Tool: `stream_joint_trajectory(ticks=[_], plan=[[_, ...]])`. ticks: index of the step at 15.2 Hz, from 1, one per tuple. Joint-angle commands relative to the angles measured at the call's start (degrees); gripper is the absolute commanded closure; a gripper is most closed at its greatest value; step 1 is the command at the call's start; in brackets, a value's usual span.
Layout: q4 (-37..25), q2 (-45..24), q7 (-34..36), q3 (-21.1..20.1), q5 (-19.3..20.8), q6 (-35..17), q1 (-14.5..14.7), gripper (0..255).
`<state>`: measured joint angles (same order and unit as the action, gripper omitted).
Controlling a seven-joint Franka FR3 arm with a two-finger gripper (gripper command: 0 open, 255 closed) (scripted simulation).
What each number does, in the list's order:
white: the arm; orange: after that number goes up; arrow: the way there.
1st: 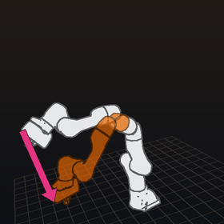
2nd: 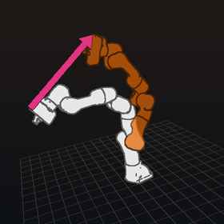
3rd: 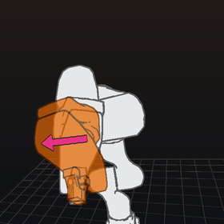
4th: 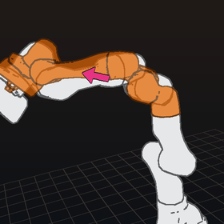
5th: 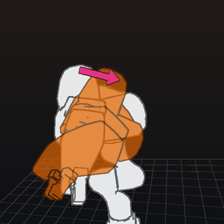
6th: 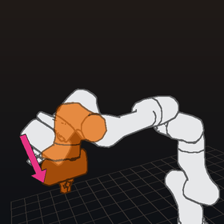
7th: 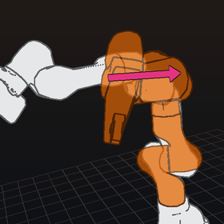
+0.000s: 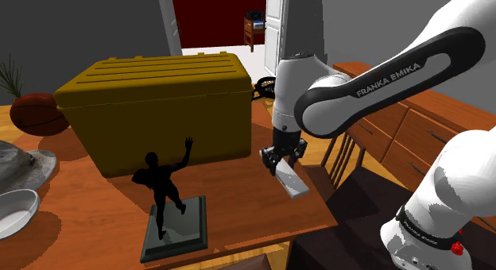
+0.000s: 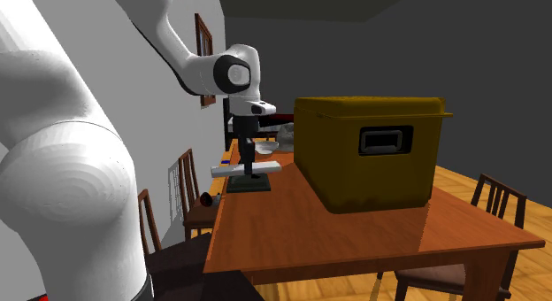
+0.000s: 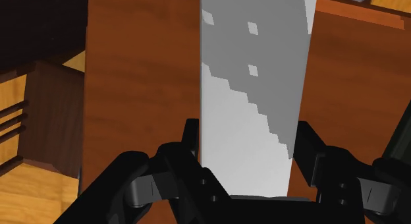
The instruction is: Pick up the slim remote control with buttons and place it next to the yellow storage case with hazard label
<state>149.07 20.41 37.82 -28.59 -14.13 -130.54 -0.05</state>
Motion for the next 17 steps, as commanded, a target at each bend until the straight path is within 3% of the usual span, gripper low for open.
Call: stream_joint_trajectory(ticks=[1, 17], plan=[[-0.8, 1.2, -0.2, 0.4, -0.1, 1.9, 0.1, 255], [-8.8, 7.3, -0.6, 3.3, 0.3, 16.0, 0.3, 255]])
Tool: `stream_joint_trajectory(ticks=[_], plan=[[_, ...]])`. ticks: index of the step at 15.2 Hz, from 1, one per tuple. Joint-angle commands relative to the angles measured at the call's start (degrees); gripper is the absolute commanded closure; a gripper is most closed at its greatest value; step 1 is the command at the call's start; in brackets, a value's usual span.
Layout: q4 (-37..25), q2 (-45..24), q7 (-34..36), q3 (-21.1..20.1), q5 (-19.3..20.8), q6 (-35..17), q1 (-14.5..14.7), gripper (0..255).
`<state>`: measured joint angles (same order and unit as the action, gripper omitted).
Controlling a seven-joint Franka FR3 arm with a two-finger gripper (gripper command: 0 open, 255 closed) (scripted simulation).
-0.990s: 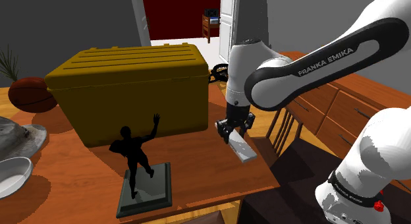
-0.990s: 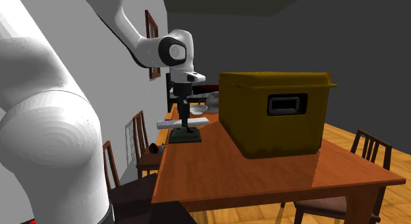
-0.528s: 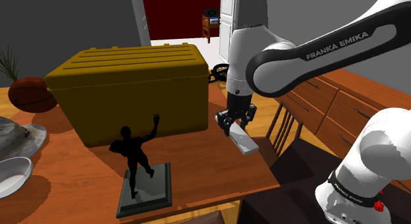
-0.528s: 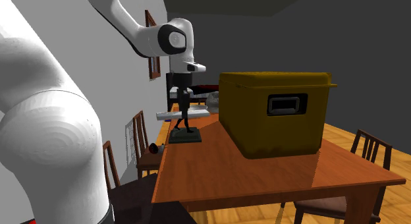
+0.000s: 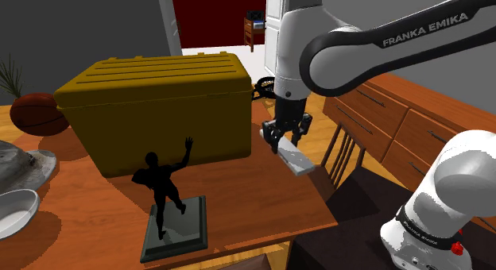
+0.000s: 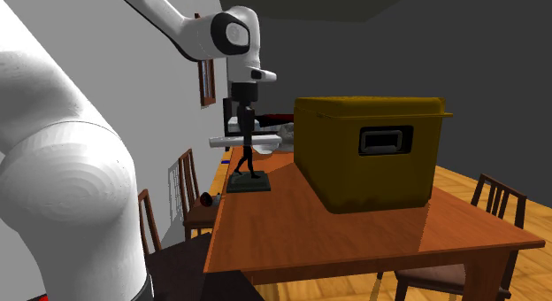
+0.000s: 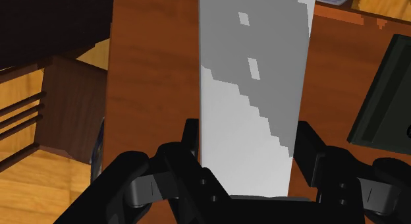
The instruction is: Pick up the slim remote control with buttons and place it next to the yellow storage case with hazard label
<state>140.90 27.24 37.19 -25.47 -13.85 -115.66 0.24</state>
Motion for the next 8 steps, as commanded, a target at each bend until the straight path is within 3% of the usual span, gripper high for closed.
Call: stream_joint_trajectory(ticks=[1, 8], plan=[[-1.2, 0.7, 0.0, 0.4, 0.1, 2.0, 0.0, 255], [-5.7, 1.9, 0.1, 1.4, 0.6, 7.6, -0.1, 255]])
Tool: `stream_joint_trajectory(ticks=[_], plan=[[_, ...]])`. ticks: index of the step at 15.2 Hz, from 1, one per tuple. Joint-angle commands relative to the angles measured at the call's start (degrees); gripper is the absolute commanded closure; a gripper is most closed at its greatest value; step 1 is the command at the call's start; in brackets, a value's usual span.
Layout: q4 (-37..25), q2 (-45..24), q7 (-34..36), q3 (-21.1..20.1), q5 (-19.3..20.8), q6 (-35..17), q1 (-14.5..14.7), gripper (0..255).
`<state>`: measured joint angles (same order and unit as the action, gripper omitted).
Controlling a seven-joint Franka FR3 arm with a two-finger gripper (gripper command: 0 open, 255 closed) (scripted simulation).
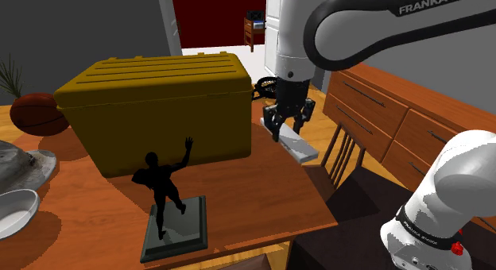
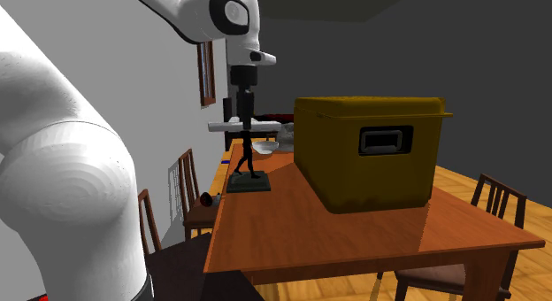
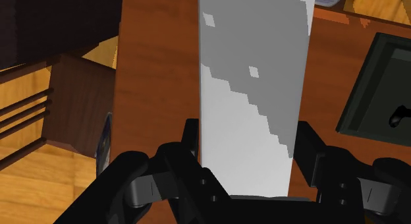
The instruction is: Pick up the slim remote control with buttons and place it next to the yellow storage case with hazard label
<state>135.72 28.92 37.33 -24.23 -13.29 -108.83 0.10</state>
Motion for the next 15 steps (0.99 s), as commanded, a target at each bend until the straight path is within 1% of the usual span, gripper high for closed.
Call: stream_joint_trajectory(ticks=[1, 15], plan=[[-1.2, 0.4, 0.0, 0.3, 0.1, 1.6, 0.0, 255], [-11.8, 0.5, 0.5, 1.9, 1.3, 12.3, -0.6, 255]])
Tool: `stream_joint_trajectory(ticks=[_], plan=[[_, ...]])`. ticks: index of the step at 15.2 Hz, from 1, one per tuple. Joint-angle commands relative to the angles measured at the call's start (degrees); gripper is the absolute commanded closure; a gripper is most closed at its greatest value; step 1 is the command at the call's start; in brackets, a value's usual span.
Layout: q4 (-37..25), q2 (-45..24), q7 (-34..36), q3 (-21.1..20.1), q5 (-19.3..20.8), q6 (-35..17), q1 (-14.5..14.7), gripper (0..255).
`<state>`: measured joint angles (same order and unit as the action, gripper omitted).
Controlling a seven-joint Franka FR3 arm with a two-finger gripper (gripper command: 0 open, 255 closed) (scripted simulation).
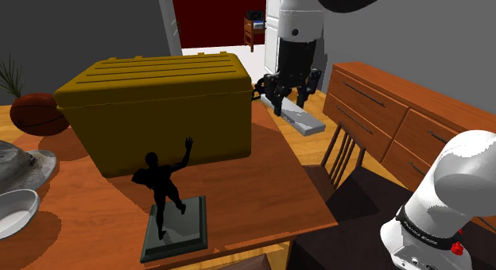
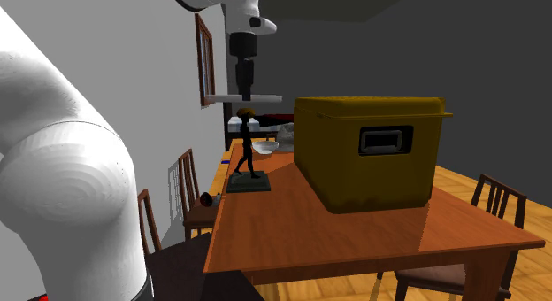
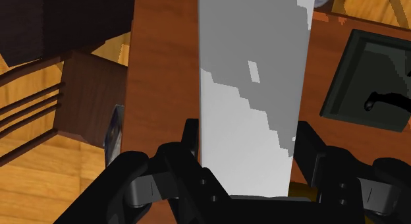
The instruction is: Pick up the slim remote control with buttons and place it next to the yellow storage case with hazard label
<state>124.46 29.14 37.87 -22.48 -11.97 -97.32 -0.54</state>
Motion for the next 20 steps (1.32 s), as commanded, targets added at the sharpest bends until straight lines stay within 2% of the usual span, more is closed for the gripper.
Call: stream_joint_trajectory(ticks=[1, 15, 20], plan=[[-1.4, 0.1, 0.1, 0.2, 0.1, 1.5, 0.0, 255], [-13.3, -2.2, 1.0, 1.0, 1.3, 11.2, -0.7, 255], [-23.6, -14.2, 3.0, -1.6, 4.8, 9.8, -2.3, 255]])
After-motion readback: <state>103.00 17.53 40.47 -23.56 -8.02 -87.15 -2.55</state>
